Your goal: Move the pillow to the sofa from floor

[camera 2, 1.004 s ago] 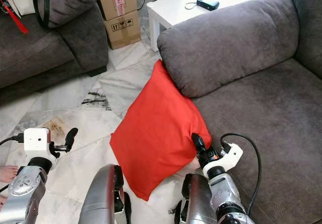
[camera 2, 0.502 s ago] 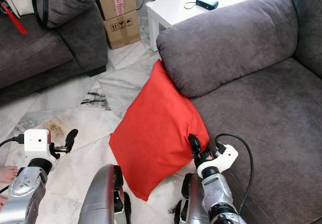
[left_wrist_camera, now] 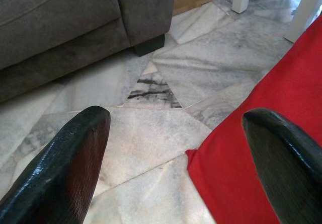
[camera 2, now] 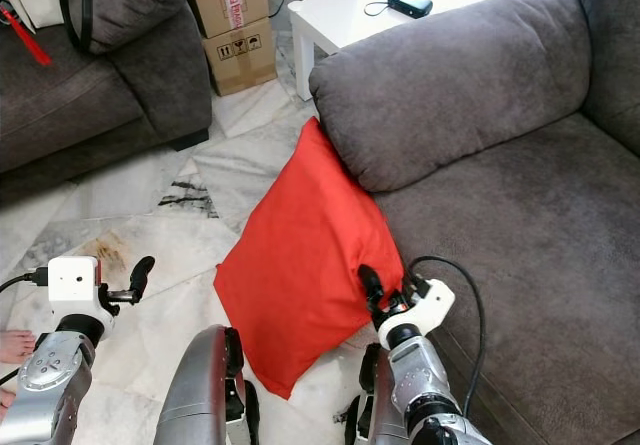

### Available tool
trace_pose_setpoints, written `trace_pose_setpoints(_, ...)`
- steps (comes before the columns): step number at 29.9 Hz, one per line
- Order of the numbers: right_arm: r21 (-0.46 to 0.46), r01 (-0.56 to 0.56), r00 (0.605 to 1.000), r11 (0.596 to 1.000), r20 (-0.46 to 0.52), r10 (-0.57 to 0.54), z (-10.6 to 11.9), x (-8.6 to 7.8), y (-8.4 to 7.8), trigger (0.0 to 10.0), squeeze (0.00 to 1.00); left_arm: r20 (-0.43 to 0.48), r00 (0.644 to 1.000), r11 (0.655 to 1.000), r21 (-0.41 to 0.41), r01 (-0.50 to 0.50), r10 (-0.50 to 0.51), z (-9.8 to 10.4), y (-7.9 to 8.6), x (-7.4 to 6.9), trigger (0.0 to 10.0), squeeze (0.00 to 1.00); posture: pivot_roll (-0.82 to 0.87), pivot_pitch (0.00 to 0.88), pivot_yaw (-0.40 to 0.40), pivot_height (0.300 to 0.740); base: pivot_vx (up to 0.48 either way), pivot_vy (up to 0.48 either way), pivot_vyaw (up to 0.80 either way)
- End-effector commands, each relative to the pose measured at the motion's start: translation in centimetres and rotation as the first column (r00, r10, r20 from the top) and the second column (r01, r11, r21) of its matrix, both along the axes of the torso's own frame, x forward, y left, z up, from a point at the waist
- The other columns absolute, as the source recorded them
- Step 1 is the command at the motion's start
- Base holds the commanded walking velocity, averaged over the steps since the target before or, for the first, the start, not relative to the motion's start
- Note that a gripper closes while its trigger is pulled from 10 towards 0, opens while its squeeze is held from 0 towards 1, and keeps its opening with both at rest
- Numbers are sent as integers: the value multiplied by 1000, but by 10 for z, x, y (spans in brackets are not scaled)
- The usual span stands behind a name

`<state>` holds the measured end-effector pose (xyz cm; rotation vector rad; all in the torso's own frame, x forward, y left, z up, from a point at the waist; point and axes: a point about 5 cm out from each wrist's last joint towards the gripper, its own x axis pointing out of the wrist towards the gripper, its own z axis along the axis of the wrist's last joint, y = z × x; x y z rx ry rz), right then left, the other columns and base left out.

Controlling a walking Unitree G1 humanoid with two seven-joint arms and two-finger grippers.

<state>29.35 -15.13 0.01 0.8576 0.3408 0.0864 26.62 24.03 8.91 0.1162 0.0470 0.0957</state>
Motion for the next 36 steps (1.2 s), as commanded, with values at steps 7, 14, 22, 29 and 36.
trace_pose_setpoints(7,44,-43,999,998,-20,44,-6,-6,16,0,0,-25,1000,1000,0,-11,11,-6,1,-6,10000,0,202,315,2,592,0,0,0)
trace_pose_setpoints(14,47,-52,999,998,-13,52,-5,-6,15,0,0,-29,999,1000,0,-15,15,-6,2,-7,10000,0,199,316,0,592,0,0,0)
trace_pose_setpoints(22,45,-50,999,998,-7,50,-3,-4,12,0,0,-31,999,1000,1,-21,21,-7,3,-6,10000,0,200,313,-2,592,0,0,0)
trace_pose_setpoints(29,36,-69,998,997,-3,69,-2,-2,16,0,0,-33,999,1000,5,-27,27,-7,5,-6,10000,0,202,308,-3,592,0,0,0)
trace_pose_setpoints(36,21,-74,997,997,-4,74,-2,-2,15,0,0,-34,999,999,7,-32,32,-7,5,-6,10000,0,202,303,-5,592,0,0,0)
